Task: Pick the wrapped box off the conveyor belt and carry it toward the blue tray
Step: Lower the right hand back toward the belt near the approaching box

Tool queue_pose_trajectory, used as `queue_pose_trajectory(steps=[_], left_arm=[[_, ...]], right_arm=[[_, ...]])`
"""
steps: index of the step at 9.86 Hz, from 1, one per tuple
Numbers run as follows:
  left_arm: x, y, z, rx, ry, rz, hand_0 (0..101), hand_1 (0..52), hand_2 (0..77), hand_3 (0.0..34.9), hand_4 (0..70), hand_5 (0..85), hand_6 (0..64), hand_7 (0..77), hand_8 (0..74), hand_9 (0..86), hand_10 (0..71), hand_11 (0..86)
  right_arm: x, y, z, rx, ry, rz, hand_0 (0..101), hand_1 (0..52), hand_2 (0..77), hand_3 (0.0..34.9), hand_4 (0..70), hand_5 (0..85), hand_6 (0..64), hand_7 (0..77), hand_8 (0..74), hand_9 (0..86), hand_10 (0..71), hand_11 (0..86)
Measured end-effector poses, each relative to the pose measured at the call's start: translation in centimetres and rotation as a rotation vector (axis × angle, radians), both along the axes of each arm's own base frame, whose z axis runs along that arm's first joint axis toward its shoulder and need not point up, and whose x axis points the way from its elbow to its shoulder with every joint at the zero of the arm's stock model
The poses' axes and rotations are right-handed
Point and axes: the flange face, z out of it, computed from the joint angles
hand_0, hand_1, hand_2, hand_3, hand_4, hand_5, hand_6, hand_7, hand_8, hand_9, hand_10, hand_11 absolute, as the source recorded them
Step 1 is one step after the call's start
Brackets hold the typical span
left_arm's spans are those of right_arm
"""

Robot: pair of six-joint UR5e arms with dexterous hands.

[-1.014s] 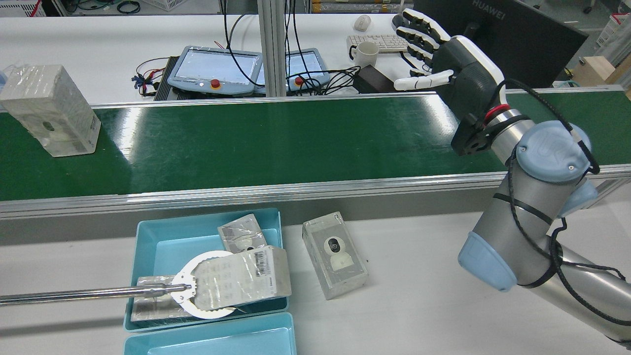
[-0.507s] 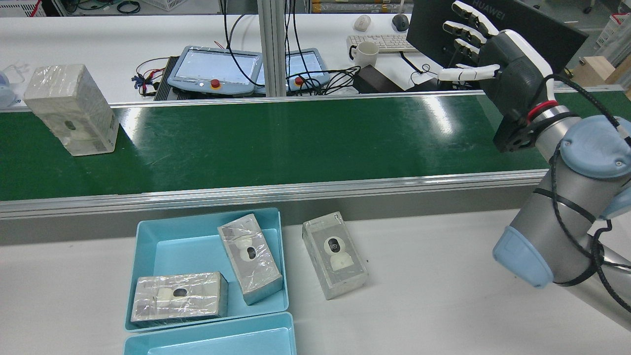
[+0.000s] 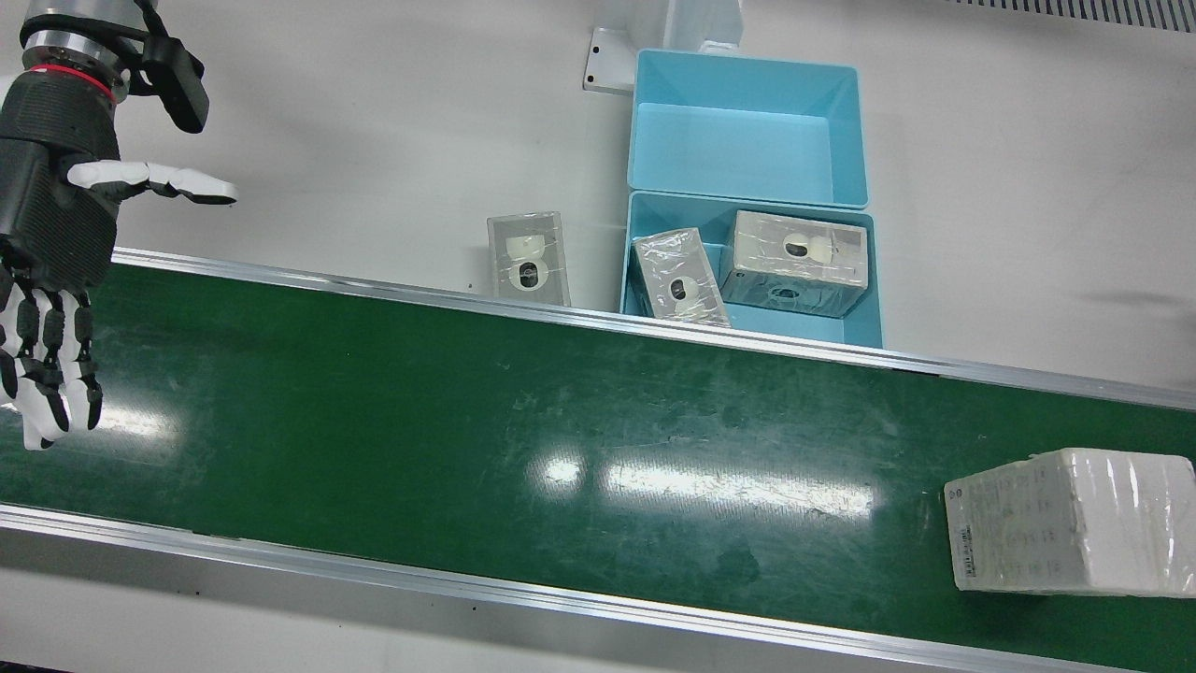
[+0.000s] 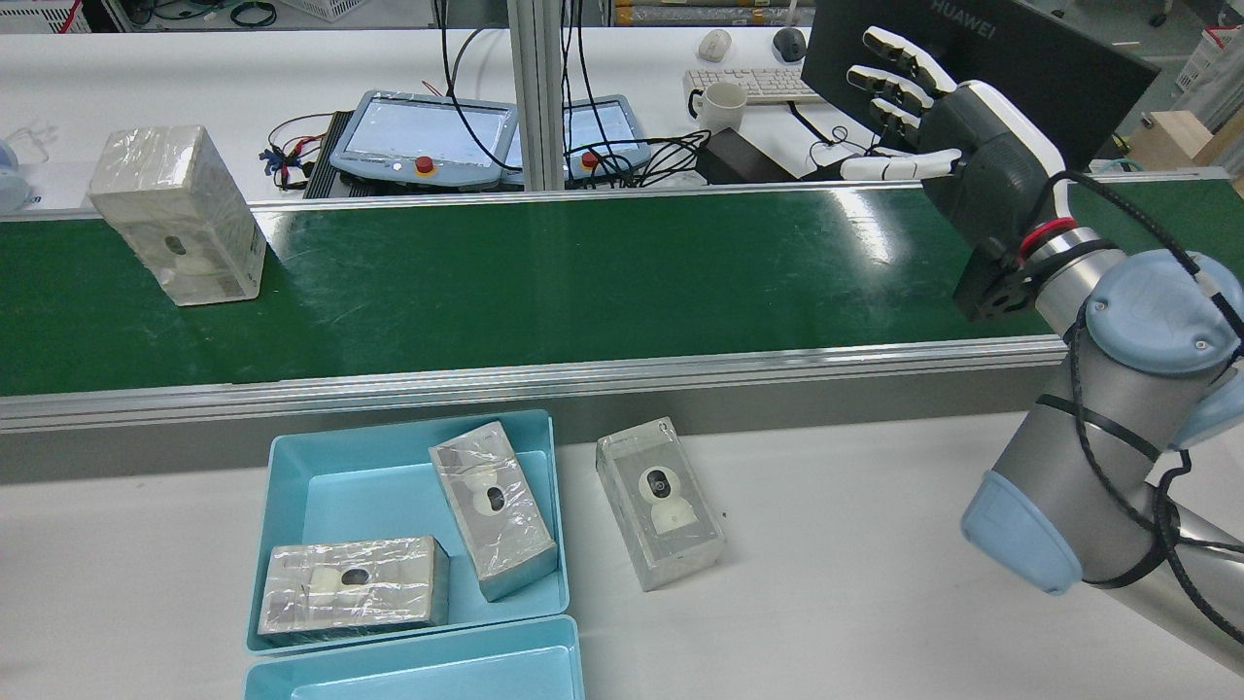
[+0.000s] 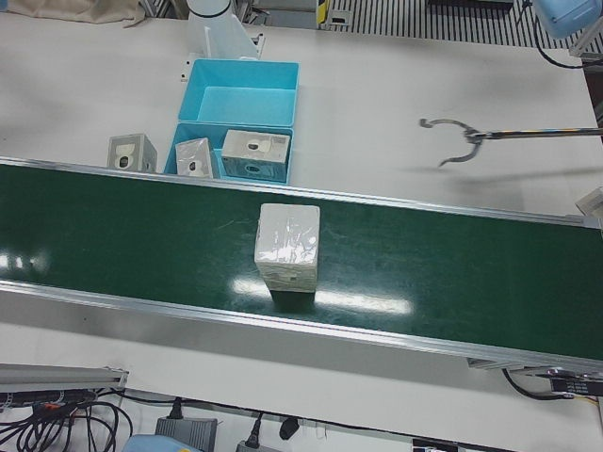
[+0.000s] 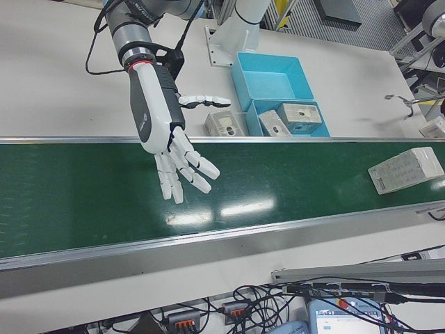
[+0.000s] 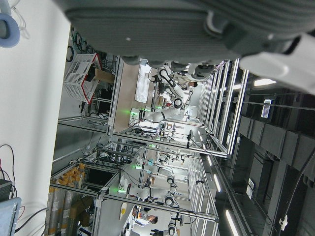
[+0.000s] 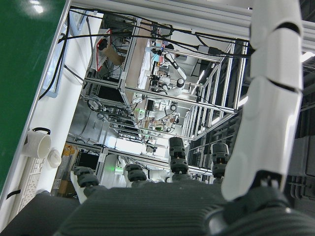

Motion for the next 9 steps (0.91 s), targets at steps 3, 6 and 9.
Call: queue_pose_trajectory(steps=[3, 6, 9], left_arm=[[0.0, 0.0, 0.0, 0.000, 0.000, 0.000, 0, 0.0, 1.1, 0.0, 0.0, 0.5, 0.0, 0.5, 0.0, 0.5, 0.0, 0.0], [0.0, 0.0, 0.0, 0.000, 0.000, 0.000, 0, 0.0, 0.5, 0.0, 0.0, 0.5, 0.0, 0.5, 0.5, 0.5, 0.0, 0.0], [0.0, 0.0, 0.0, 0.000, 0.000, 0.000, 0, 0.0, 1.1, 0.0, 0.0, 0.5, 0.0, 0.5, 0.0, 0.5, 0.0, 0.0]], right_arm=[[-1.8, -0.2, -1.2, 0.016, -0.011, -0.025, 45, 12.0, 12.5, 30.1, 0.0, 15.8, 0.0, 15.8, 1.6, 6.0, 3.8, 6.0], [-2.4, -0.7, -2.0, 0.027, -0.020, -0.032, 44, 12.0, 12.5, 29.9, 0.0, 14.2, 0.0, 15.8, 1.6, 6.0, 3.8, 6.0], [-2.3, -0.8, -2.2, 0.034, -0.023, -0.037, 44, 11.5, 12.0, 30.1, 0.0, 15.3, 0.0, 14.7, 1.6, 6.0, 3.8, 6.0]])
